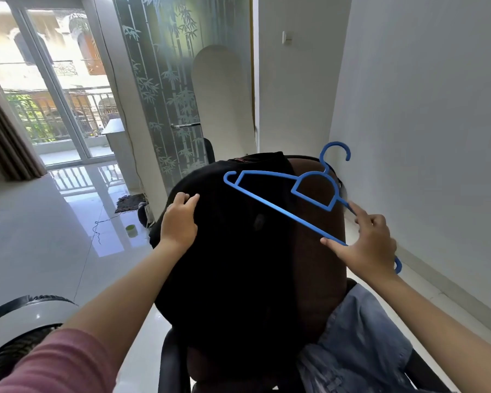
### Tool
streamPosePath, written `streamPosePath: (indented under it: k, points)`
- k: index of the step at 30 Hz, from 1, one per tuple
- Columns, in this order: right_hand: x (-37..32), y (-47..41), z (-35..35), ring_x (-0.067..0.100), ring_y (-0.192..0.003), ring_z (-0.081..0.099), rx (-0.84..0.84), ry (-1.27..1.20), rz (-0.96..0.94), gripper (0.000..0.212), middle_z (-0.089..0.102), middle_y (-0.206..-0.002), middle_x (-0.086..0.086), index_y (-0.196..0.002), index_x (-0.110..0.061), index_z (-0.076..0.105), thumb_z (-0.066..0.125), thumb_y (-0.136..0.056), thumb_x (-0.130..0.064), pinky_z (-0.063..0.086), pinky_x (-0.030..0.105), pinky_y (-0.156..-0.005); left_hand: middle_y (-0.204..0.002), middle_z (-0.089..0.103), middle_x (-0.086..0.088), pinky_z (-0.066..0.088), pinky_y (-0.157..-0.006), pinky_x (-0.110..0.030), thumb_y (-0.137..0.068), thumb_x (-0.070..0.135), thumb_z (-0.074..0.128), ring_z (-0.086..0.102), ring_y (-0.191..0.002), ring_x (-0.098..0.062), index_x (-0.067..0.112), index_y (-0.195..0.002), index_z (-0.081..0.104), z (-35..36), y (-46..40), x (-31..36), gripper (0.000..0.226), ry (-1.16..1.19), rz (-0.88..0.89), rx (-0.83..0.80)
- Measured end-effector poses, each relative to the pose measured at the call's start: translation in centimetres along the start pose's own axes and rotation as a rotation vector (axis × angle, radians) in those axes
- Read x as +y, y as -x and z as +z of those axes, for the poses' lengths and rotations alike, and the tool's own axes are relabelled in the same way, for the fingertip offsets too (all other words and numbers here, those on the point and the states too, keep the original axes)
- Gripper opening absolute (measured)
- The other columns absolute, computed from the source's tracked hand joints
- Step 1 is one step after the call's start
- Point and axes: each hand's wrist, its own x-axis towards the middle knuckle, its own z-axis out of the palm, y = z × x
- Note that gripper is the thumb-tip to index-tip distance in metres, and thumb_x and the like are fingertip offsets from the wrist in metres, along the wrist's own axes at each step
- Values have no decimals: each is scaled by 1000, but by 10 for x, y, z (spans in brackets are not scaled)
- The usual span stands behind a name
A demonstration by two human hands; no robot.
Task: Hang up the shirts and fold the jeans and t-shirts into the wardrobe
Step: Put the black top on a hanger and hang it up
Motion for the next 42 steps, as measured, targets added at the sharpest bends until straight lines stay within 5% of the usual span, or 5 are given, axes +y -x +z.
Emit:
streamPosePath:
  k: [6, 12, 24, 32, 42]
  points:
    - [-36, 6, 4, 28, -92, 57, 50, -4, 35, 97, 53, -103, 10, -138, -29, 43, 84, -55, -55, 49, 48, -80, -112, 53, -14, 49, -85, -42, -74, -8, 51, 56, -96, -38, 4, -131, 52, -5, 2, -6, 58, 31, 112, -87]
    - [-61, 16, -6, 33, -93, 55, 67, 114, 30, 97, 51, -105, 16, -139, -24, 43, 86, -56, -50, 46, 50, -79, -117, 55, -7, 45, -95, -36, -80, -2, 53, 52, -109, -29, 7, -129, 51, 3, 50, -6, 50, 133, 268, -430]
    - [-65, 26, -7, 32, -91, 54, 60, 208, 45, 96, 51, -105, 14, -139, -27, 42, 86, -56, -47, 47, 47, -77, -130, 44, -7, 50, -87, -44, -86, 16, 58, 41, -119, -27, 11, -133, 50, -19, 7, -3, 48, 243, 177, -70]
    - [-51, 10, 0, 32, -89, 55, 111, 185, -51, 98, 54, -106, 15, -138, -26, 42, 88, -54, -45, 48, 49, -76, -152, 29, -4, 37, -105, -50, -89, 26, 56, 26, -136, -32, 23, -144, 37, -25, -34, -22, 58, 156, 179, -179]
    - [-56, -42, 18, 29, -93, 55, 76, 98, -204, 96, 53, -107, 12, -139, -26, 44, 89, -55, -40, 47, 50, -81, -128, 56, -2, 34, -108, -48, -88, 16, 61, 49, -121, -21, 16, -107, 61, -27, -65, -37, 19, 513, 234, -114]
